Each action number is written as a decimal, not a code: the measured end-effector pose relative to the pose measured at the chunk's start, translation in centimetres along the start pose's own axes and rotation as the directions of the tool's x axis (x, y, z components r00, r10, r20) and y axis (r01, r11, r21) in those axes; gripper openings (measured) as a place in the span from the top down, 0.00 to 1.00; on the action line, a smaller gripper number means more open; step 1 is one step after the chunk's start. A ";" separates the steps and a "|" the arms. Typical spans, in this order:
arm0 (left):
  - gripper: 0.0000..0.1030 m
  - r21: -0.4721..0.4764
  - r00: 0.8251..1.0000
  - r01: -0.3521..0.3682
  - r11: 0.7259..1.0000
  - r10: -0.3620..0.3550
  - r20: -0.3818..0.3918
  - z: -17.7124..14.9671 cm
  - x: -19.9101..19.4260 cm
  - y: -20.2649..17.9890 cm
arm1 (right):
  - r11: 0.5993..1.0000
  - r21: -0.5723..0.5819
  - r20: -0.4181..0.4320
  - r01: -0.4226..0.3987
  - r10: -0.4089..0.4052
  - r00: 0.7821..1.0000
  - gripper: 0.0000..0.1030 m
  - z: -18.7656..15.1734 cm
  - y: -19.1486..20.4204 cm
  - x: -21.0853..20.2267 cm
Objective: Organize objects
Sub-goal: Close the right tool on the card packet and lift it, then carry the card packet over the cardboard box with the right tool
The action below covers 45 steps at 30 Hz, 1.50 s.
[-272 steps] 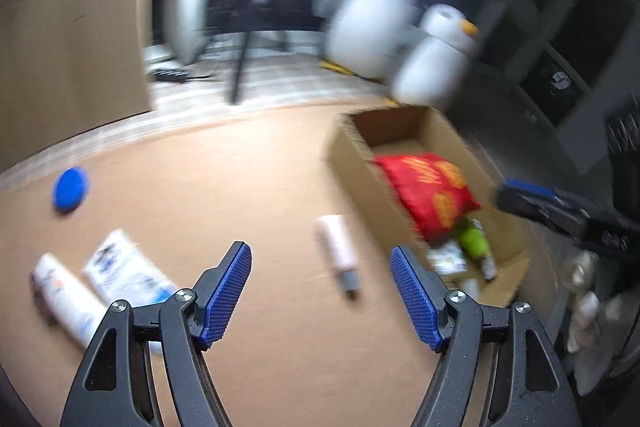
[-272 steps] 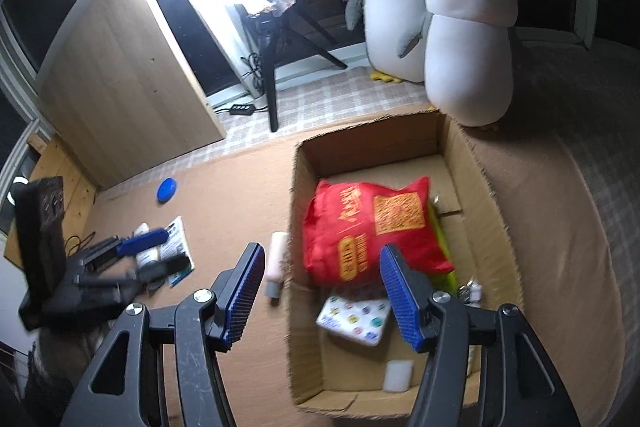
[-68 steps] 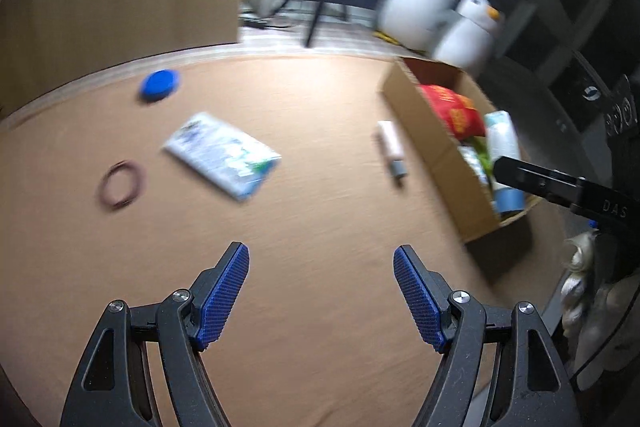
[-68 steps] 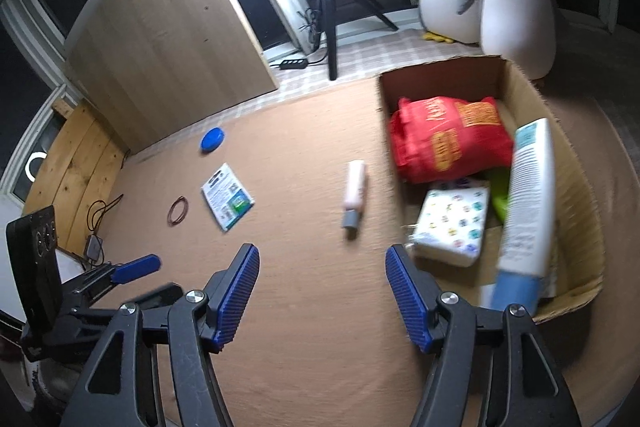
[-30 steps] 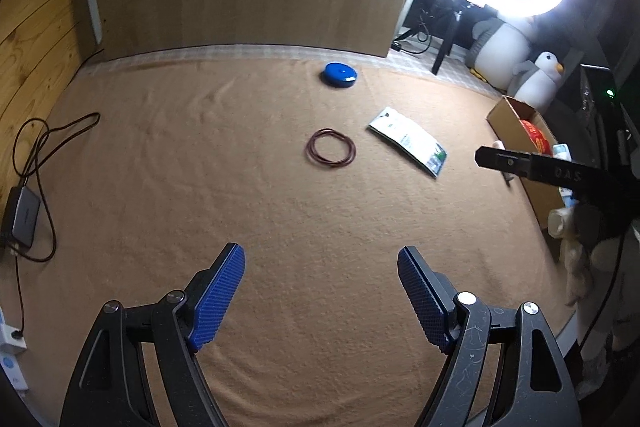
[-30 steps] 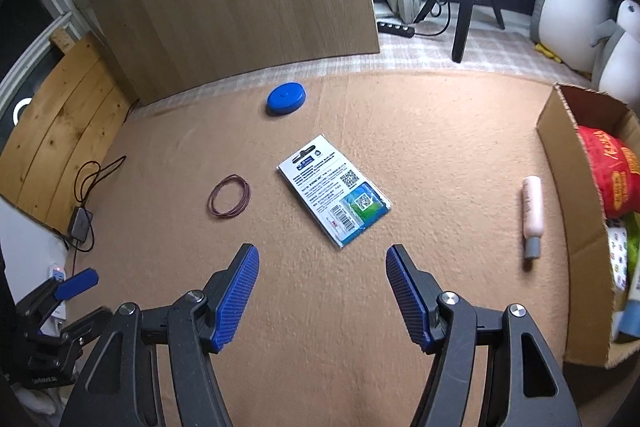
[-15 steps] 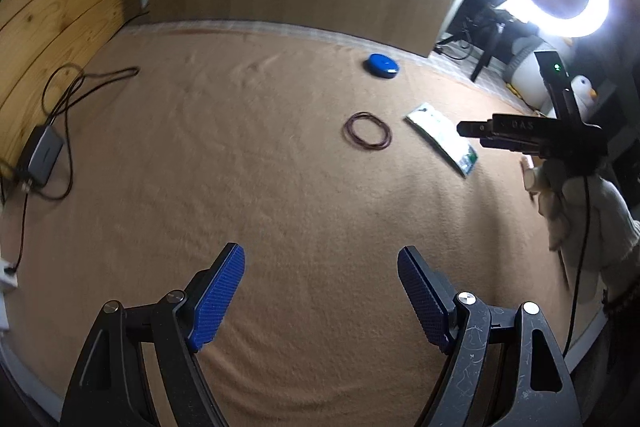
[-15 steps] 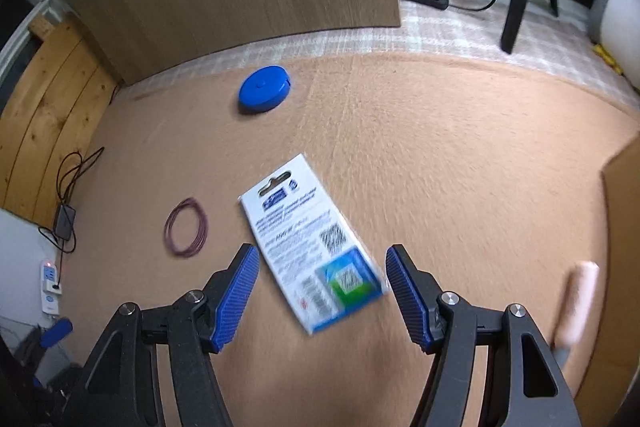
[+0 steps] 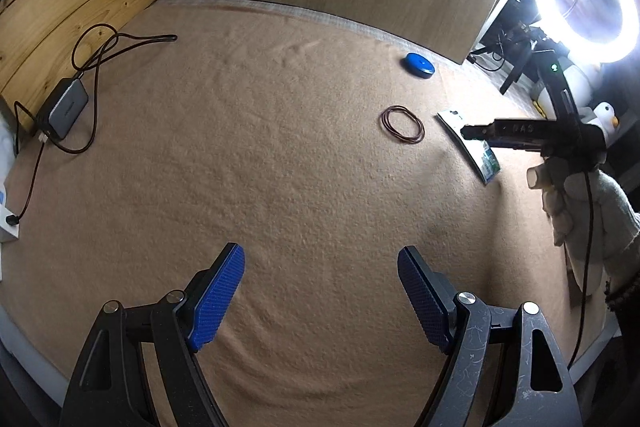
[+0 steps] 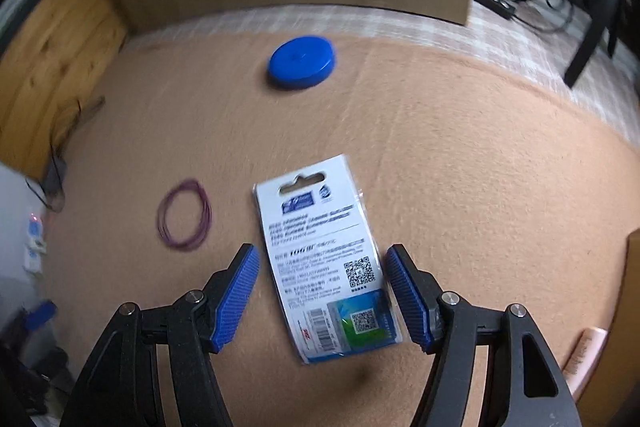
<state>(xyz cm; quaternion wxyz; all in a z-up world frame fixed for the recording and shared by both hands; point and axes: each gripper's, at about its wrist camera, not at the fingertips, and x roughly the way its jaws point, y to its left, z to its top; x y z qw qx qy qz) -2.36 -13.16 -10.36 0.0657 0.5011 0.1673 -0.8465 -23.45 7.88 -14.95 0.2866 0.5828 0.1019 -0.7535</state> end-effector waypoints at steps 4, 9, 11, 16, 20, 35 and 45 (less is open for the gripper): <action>0.21 -0.003 1.000 -0.001 1.000 0.001 0.005 0.0 -0.4 -0.1 | 0.992 -0.099 -0.010 0.077 -0.078 0.997 0.39 -0.4 1.7 0.5; 0.21 -0.009 1.000 -0.008 1.000 0.009 0.014 -0.2 -0.9 0.0 | 0.985 -0.121 -0.002 0.123 -0.124 0.992 0.43 -0.9 2.0 0.7; 0.21 -0.009 1.000 -0.009 1.000 0.009 0.016 -0.2 -1.0 0.1 | 0.985 -0.117 0.006 0.128 -0.129 0.992 0.48 -1.1 1.9 0.5; 0.21 -0.010 1.000 -0.008 1.000 0.008 0.017 -0.3 -1.1 0.1 | 0.991 -0.088 0.007 0.100 -0.100 0.995 0.50 -1.8 1.4 -0.1; 0.21 -0.008 1.000 -0.002 1.000 0.002 0.016 -0.3 -1.0 0.0 | 0.994 -0.059 0.026 0.094 -0.093 0.995 0.50 -3.0 1.4 -0.7; 0.21 0.078 0.999 0.054 0.996 -0.054 -0.001 0.1 -0.2 -4.4 | 0.989 0.127 0.215 0.072 -0.098 0.972 0.50 -9.9 -1.8 -9.9; 0.21 0.144 0.997 0.083 0.986 -0.083 -0.008 0.5 0.1 -8.5 | 0.943 0.293 0.295 0.154 -0.243 0.924 0.50 -15.5 -8.4 -15.9</action>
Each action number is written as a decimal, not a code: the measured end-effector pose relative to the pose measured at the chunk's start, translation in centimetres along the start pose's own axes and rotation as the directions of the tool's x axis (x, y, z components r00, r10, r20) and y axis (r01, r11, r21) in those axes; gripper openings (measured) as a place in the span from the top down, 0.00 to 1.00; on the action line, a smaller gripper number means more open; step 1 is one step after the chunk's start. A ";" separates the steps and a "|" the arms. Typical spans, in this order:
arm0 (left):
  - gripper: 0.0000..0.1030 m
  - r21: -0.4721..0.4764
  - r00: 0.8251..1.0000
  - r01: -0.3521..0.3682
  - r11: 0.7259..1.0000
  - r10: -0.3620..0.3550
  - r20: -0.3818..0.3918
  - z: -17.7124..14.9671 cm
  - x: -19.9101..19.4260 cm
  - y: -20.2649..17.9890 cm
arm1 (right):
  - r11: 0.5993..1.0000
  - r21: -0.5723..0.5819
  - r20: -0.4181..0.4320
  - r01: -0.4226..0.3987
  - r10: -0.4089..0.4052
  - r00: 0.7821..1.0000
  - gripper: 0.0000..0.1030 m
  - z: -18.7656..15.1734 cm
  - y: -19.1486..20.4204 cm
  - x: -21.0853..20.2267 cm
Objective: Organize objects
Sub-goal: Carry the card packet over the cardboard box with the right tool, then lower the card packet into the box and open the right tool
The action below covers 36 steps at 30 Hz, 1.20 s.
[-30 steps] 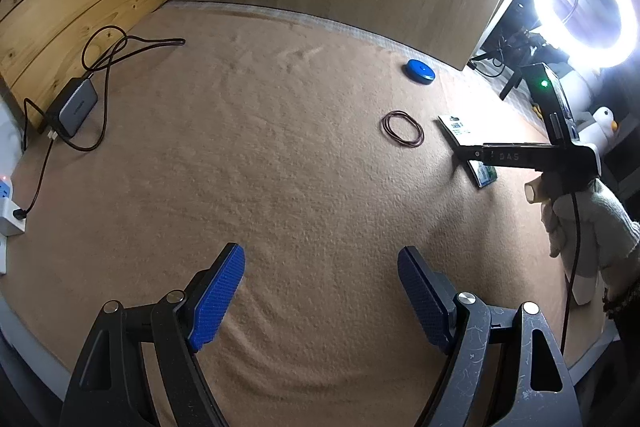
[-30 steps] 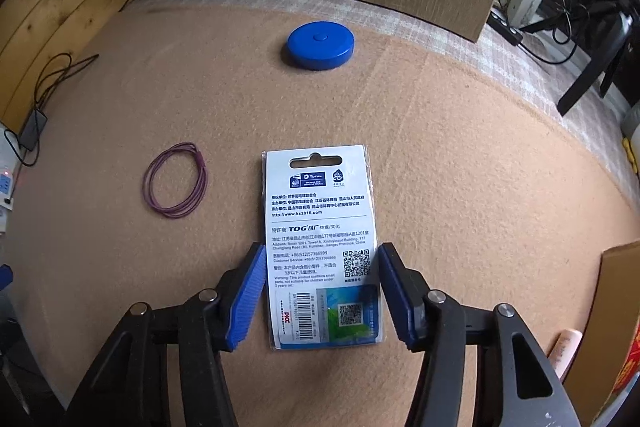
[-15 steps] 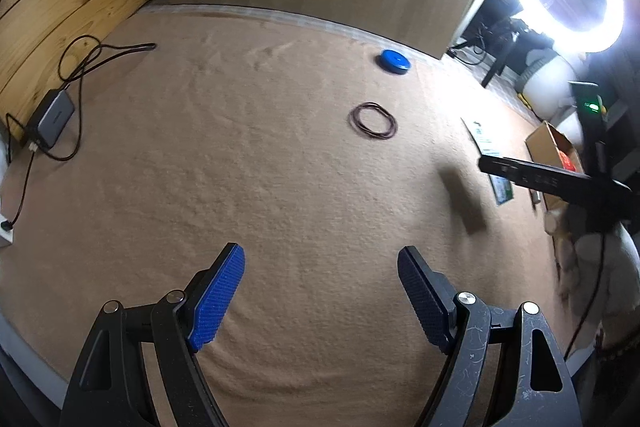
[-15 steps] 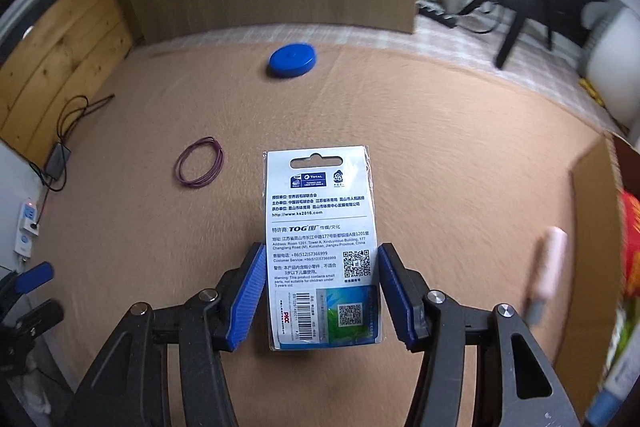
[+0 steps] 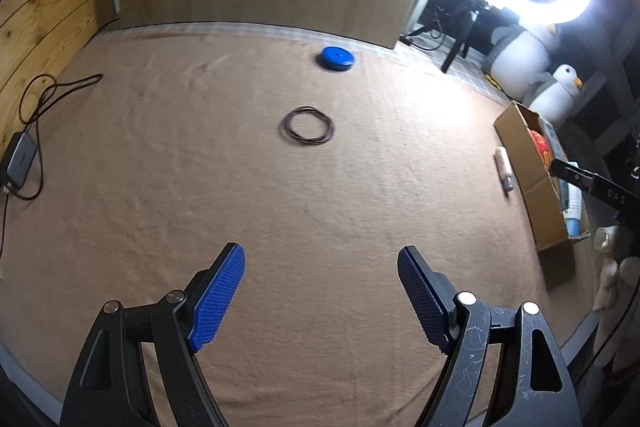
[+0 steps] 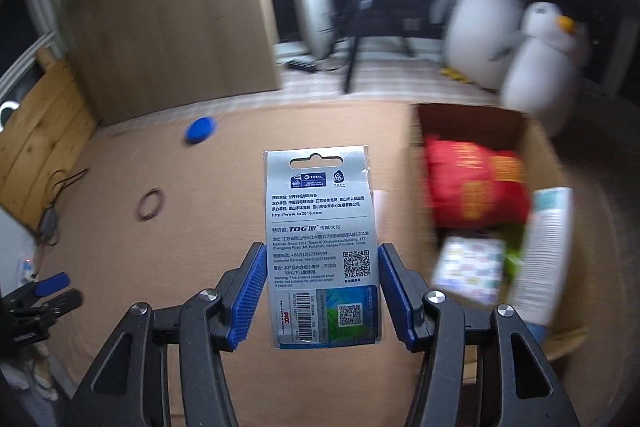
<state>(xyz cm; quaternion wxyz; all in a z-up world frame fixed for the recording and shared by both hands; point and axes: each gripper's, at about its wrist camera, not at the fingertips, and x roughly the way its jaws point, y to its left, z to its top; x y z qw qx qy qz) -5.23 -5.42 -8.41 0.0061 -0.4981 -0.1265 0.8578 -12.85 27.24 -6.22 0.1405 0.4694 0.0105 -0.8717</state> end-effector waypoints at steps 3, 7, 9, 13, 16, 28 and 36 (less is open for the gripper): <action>0.21 0.015 1.000 0.003 1.000 -0.003 -0.003 0.0 0.2 -1.1 | 0.998 0.046 0.002 0.033 -0.033 0.999 0.50 -0.5 -2.8 -0.4; 0.21 0.022 1.000 0.000 1.000 0.000 -0.001 0.1 0.3 -2.0 | 0.993 0.097 0.002 0.072 -0.073 0.997 0.50 -0.8 -6.0 -0.5; 0.21 0.024 1.000 -0.003 1.000 0.003 -0.002 0.3 0.4 -2.1 | 0.991 0.112 0.002 0.078 -0.079 0.997 0.50 -0.9 -6.9 -0.4; 0.21 0.027 1.000 -0.011 1.000 0.011 -0.004 0.5 0.8 -2.4 | 0.987 0.113 -0.008 0.118 -0.117 0.993 0.50 -0.7 -8.2 0.2; 0.21 0.031 1.000 -0.018 0.999 0.018 -0.011 0.6 1.3 -2.6 | 0.985 0.125 -0.017 0.121 -0.119 0.993 0.50 -0.6 -9.0 0.5; 0.21 0.052 0.999 -0.018 0.998 0.020 -0.034 1.3 2.9 -3.3 | 0.975 0.112 -0.024 0.190 -0.189 0.982 0.41 -0.3 -9.0 0.8; 0.21 0.043 0.998 -0.039 0.998 0.040 -0.038 2.3 4.1 -2.1 | 0.977 0.144 0.008 0.158 -0.160 0.987 0.41 -0.5 -7.9 -0.7</action>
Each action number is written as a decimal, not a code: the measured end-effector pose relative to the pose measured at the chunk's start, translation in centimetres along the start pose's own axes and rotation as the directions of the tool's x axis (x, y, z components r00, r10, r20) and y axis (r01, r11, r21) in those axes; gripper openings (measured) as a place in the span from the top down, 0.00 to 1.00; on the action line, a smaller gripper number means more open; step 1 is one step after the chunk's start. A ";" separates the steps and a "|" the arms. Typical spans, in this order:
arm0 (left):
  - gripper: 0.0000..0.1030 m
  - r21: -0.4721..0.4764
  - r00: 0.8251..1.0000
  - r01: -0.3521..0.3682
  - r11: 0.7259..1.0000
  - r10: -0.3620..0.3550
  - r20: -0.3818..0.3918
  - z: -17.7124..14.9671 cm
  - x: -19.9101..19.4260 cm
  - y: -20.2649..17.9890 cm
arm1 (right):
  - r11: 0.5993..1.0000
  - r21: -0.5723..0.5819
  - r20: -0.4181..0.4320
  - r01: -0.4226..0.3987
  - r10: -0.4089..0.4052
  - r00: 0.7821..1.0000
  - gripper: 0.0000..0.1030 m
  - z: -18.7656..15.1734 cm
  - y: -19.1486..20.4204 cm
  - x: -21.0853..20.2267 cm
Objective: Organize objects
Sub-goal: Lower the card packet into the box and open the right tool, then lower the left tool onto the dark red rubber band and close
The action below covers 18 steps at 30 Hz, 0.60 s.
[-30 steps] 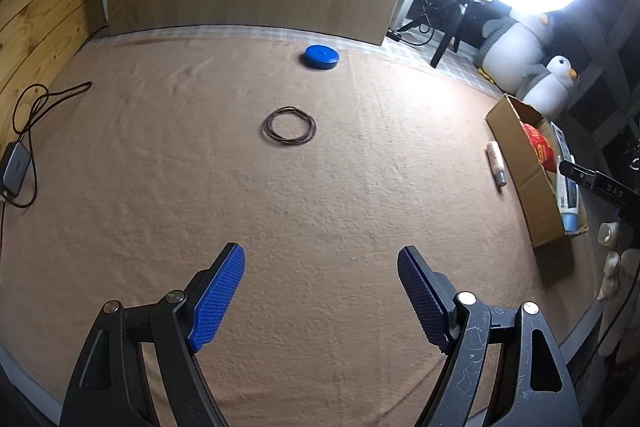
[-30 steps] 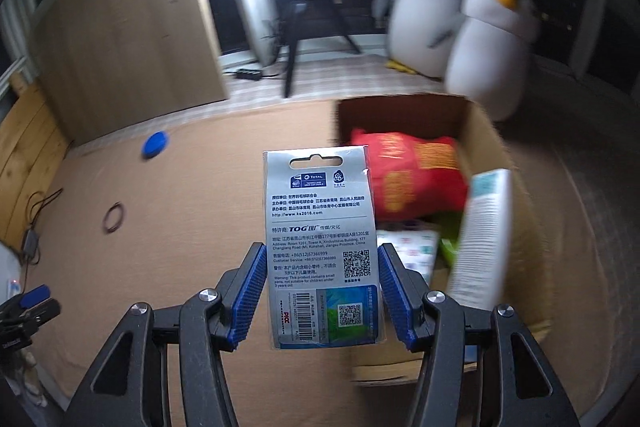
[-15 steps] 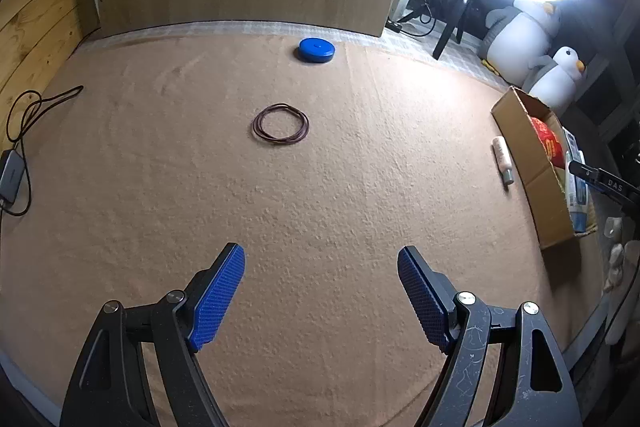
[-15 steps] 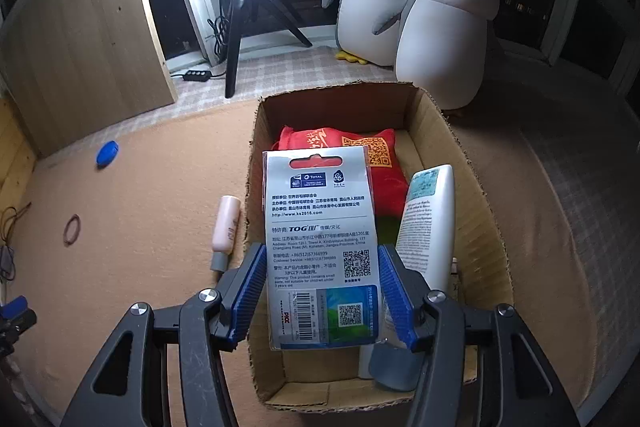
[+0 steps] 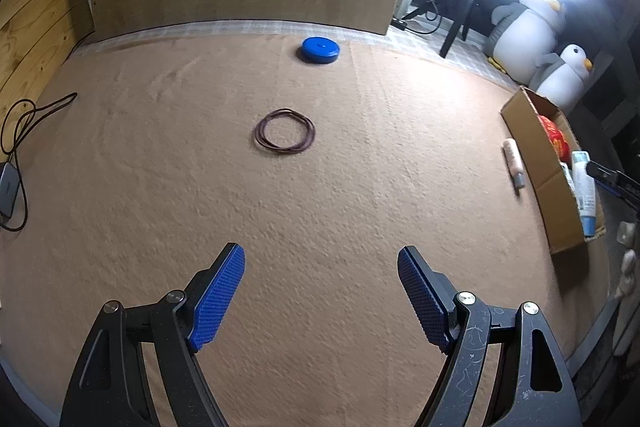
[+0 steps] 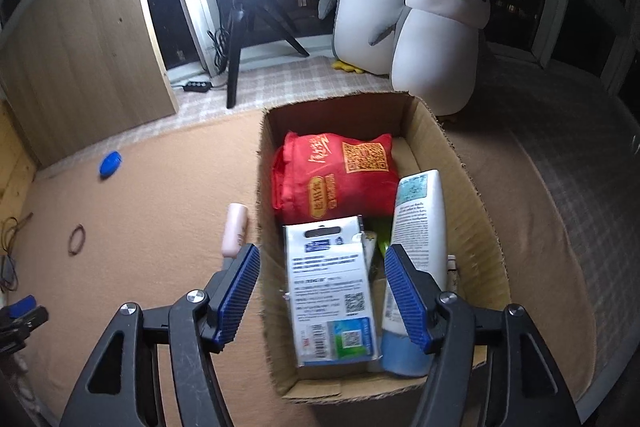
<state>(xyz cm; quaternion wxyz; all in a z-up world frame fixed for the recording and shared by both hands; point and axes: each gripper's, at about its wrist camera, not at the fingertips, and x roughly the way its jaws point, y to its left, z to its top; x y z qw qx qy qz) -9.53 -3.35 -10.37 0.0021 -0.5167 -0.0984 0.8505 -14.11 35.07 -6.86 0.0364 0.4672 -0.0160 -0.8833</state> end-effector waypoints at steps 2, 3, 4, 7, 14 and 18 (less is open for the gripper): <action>0.21 -0.002 1.000 -0.010 1.000 0.010 -0.002 0.6 0.5 0.4 | 1.000 -0.005 0.009 -0.010 0.010 1.000 0.41 -0.2 0.6 -0.6; 0.21 -0.001 1.000 -0.016 1.000 0.016 -0.005 1.1 1.0 0.6 | 1.000 -0.013 0.012 -0.014 0.014 1.000 0.40 -0.3 0.9 -0.8; 0.21 -0.002 1.000 -0.022 1.000 0.022 -0.008 1.6 1.3 0.8 | 0.999 -0.029 0.015 -0.012 0.013 1.000 0.40 -0.4 1.4 -1.1; 0.21 -0.013 0.999 -0.034 0.999 0.034 -0.013 3.3 2.7 1.2 | 0.998 -0.067 0.023 -0.015 0.017 1.000 0.40 -0.9 2.7 -1.9; 0.21 -0.039 0.998 -0.031 0.999 0.029 -0.064 7.5 6.2 1.5 | 0.994 -0.091 0.004 -0.062 0.063 0.998 0.40 -2.7 4.1 -3.0; 0.21 -0.049 0.995 -0.042 0.998 0.037 -0.087 9.3 8.0 1.6 | 0.992 -0.111 -0.007 -0.056 0.056 0.998 0.40 -3.7 4.2 -3.1</action>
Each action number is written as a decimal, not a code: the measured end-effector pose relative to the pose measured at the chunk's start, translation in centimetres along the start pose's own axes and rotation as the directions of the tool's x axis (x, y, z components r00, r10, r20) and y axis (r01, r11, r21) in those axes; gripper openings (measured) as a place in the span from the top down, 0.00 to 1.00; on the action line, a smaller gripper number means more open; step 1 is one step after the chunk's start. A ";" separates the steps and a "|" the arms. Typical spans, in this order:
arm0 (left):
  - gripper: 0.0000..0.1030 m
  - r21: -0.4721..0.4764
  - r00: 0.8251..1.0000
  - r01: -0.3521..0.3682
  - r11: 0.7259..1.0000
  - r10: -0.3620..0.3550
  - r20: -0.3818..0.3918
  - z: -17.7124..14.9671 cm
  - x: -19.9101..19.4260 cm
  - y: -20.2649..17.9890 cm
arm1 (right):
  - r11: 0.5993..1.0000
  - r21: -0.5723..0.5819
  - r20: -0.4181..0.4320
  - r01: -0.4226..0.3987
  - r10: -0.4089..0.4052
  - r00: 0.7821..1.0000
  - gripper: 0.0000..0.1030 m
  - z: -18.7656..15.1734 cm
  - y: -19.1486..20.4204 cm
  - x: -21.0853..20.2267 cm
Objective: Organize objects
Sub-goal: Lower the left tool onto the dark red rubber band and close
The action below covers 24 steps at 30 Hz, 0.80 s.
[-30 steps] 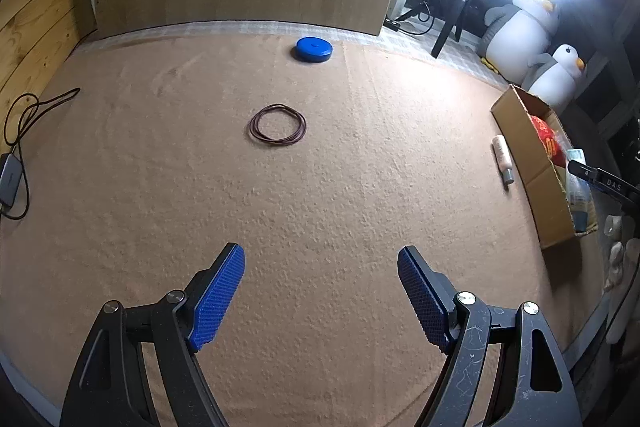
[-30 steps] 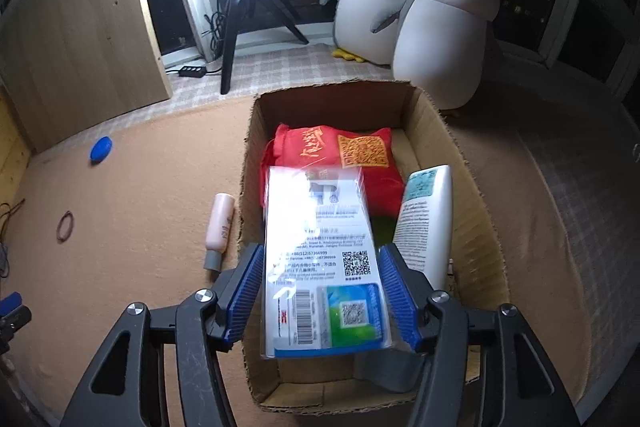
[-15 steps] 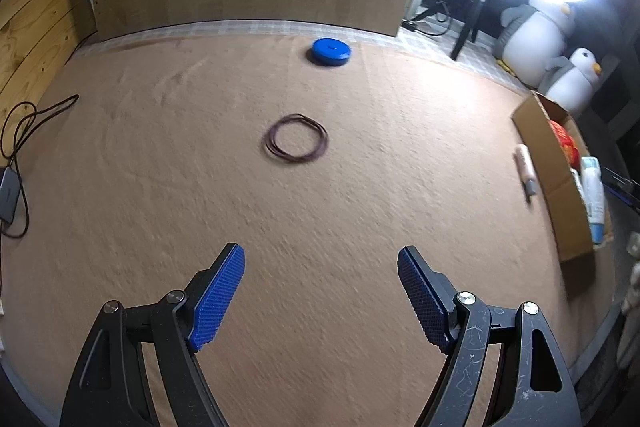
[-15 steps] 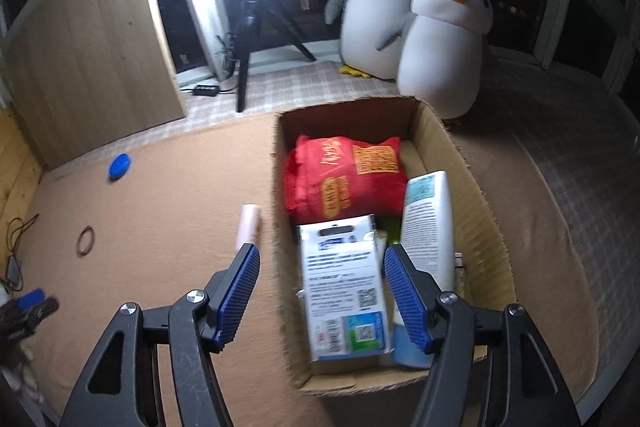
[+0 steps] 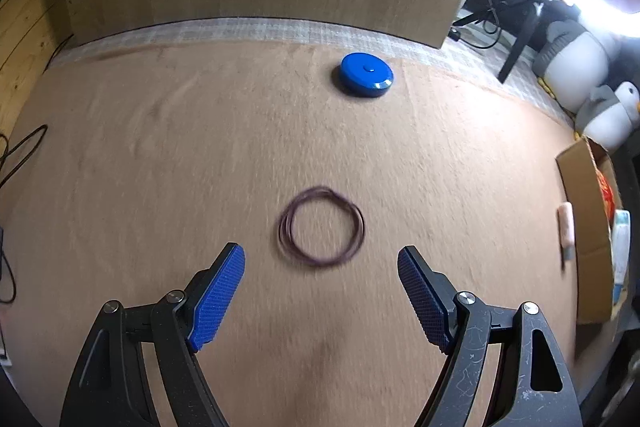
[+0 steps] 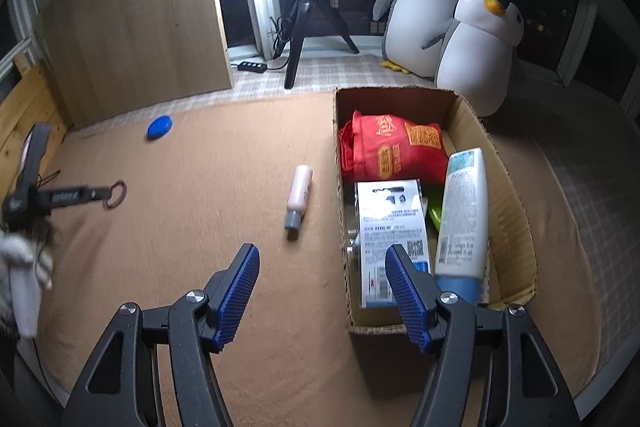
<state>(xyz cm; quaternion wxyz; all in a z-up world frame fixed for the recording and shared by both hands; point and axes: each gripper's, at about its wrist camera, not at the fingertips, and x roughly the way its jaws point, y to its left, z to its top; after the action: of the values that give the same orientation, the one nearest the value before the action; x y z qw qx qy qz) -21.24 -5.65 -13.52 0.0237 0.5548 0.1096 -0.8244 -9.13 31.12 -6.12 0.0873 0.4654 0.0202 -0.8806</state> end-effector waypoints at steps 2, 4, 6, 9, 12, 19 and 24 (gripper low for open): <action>0.21 -0.007 1.000 0.001 1.000 -0.001 -0.022 0.6 0.8 -0.1 | 1.000 0.003 -0.003 -0.002 0.002 1.000 0.40 -0.3 -0.1 -0.1; 0.21 -0.005 0.999 -0.009 1.000 0.009 -0.047 1.2 1.6 -0.2 | 1.000 0.006 0.001 0.000 0.000 1.000 0.40 -0.6 -0.2 -0.4; 0.21 0.000 0.997 -0.024 1.000 0.024 -0.067 1.6 2.3 -0.3 | 1.000 0.009 0.002 -0.001 0.001 1.000 0.40 -0.5 -0.3 -0.5; 0.21 0.020 0.994 -0.051 0.999 0.052 -0.093 1.7 3.2 -0.6 | 1.000 0.014 0.004 0.003 -0.003 1.000 0.40 -0.6 -0.6 -0.7; 0.21 0.045 0.992 -0.083 0.995 0.087 -0.094 1.7 3.8 -1.0 | 1.000 0.020 0.002 0.001 -0.001 1.000 0.40 -0.8 -0.9 -0.8; 0.35 0.065 0.991 -0.107 0.992 0.111 -0.071 2.0 3.7 -1.3 | 0.999 0.032 -0.012 -0.007 0.007 1.000 0.40 -1.2 -1.2 -0.5; 0.74 0.082 0.993 -0.094 0.992 0.100 -0.062 2.1 3.3 -1.5 | 1.000 0.029 -0.008 -0.005 0.005 1.000 0.40 -1.3 -1.2 -0.6</action>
<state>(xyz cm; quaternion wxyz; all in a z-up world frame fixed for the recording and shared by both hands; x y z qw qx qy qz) -24.61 -4.37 -15.54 0.0383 0.5870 0.0507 -0.8071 -7.97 32.56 -6.38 0.0825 0.4701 0.0065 -0.8787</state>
